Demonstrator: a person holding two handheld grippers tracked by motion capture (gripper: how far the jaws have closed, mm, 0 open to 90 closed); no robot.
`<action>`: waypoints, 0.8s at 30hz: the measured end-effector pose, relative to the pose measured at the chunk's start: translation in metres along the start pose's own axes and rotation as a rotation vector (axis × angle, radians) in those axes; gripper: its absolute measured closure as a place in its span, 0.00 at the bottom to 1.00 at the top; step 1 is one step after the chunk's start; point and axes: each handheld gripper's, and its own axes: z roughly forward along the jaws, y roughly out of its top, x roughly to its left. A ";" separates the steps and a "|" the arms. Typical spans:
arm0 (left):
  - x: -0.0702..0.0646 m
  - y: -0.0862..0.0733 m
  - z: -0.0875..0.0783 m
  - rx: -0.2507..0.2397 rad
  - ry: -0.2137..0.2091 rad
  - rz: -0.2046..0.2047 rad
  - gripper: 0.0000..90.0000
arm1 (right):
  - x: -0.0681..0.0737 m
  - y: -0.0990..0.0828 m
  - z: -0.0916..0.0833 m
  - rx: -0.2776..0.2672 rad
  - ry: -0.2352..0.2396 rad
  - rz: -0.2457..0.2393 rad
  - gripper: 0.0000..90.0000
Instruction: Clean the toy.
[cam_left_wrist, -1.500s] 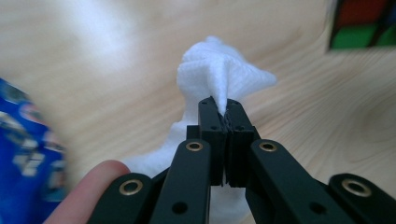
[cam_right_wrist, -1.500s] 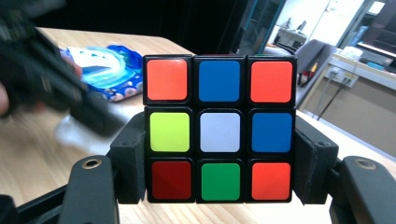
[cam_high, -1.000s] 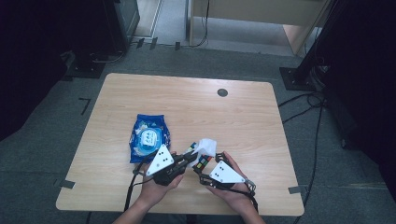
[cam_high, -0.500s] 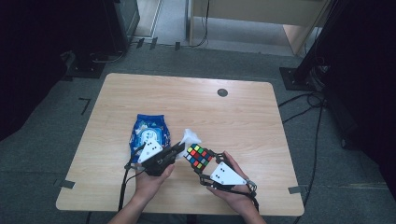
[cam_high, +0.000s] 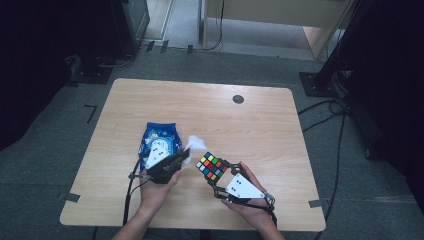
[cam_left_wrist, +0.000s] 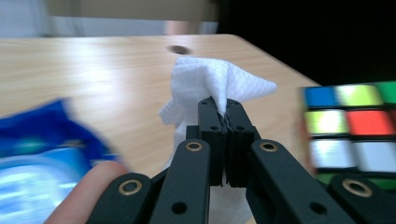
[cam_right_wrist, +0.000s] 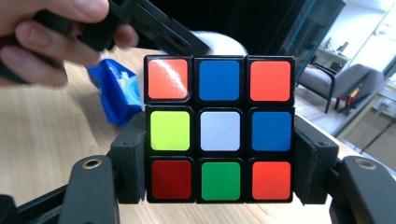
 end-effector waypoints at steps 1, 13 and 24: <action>0.007 0.001 -0.002 -0.002 0.041 0.000 0.98 | -0.002 -0.002 0.000 0.007 -0.012 0.010 0.39; 0.055 -0.011 0.001 0.111 0.177 -0.096 0.83 | -0.019 -0.012 -0.003 0.037 -0.065 0.078 0.39; 0.060 -0.007 -0.012 0.071 0.127 -0.084 0.35 | -0.030 -0.015 -0.003 0.108 -0.099 0.129 0.39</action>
